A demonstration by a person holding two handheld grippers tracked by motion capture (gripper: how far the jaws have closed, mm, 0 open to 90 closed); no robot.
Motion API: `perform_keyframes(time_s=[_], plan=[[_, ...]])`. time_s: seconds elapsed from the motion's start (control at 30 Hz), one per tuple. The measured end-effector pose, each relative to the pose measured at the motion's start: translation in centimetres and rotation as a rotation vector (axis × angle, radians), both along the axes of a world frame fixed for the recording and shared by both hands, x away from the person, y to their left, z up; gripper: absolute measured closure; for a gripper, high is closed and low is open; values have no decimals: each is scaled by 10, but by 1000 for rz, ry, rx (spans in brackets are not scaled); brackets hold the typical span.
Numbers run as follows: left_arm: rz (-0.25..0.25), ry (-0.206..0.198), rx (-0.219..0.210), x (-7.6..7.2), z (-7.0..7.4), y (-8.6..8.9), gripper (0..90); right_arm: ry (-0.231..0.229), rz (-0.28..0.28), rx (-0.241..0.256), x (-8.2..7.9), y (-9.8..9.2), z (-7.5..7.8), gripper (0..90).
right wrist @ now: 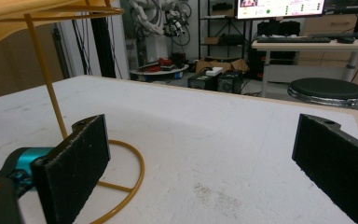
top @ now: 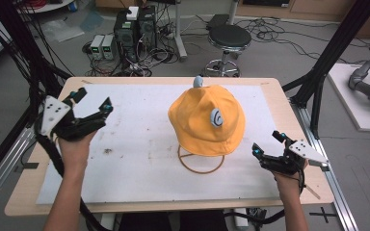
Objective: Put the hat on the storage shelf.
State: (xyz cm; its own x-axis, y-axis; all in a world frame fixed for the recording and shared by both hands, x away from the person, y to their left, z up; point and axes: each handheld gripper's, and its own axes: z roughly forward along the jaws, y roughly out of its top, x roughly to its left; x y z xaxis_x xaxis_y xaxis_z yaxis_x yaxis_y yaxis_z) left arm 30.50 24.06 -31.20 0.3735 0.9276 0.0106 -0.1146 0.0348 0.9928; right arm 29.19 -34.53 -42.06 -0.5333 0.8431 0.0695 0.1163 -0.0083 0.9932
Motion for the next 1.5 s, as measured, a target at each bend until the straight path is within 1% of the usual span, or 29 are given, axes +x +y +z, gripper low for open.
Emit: perform_keyframes(time_s=[0.03,0.1,0.23,0.3,0.33,0.37,0.5,0.57,0.67,0.77,0.83,0.87,0.93,1.0,1.1,1.23,1.37,1.4,1.5], plan=[[25,2,-8,-2,-3,10,168,0,-2,1,0,0,0,37],[56,8,-20,-5,-8,23,166,-1,-9,6,0,1,0,37],[106,17,-17,-13,-21,42,164,-7,-28,0,1,1,0,37],[121,17,-24,-15,-28,49,163,-4,-37,2,0,0,0,37],[135,22,-26,-16,-31,52,164,-15,-46,1,1,0,0,37],[147,26,-31,-17,-34,55,164,-16,-56,6,0,0,1,37],[182,53,-26,-20,-48,65,164,-20,-70,5,0,-1,1,37],[192,63,-21,-23,-55,69,164,-25,-82,5,-1,-2,1,37],[189,72,-19,-25,-64,72,163,-21,-89,2,-2,-3,0,37],[173,92,3,-30,-74,73,164,-25,-103,-1,-2,-5,-1,37],[171,85,15,-33,-78,73,163,-21,-112,3,-2,-6,-3,37],[173,81,9,-34,-80,73,164,-20,-117,4,-2,-6,-3,37],[178,86,5,-35,-84,75,164,-23,-118,-3,-3,-7,-4,37],[187,97,1,-36,-86,77,164,-21,-113,-7,-4,-6,-5,37],[187,91,-11,-38,-89,79,164,-26,-107,-16,-5,-4,-6,37],[183,82,-17,-40,-93,79,164,-31,-102,-8,-4,-1,-6,37],[182,89,-5,-41,-96,78,164,-46,-94,8,-4,0,-4,37],[184,90,-6,-40,-97,78,164,-58,-92,10,-4,0,-3,36],[170,92,-4,-40,-98,77,164,-66,-95,18,-6,-2,-1,36]])
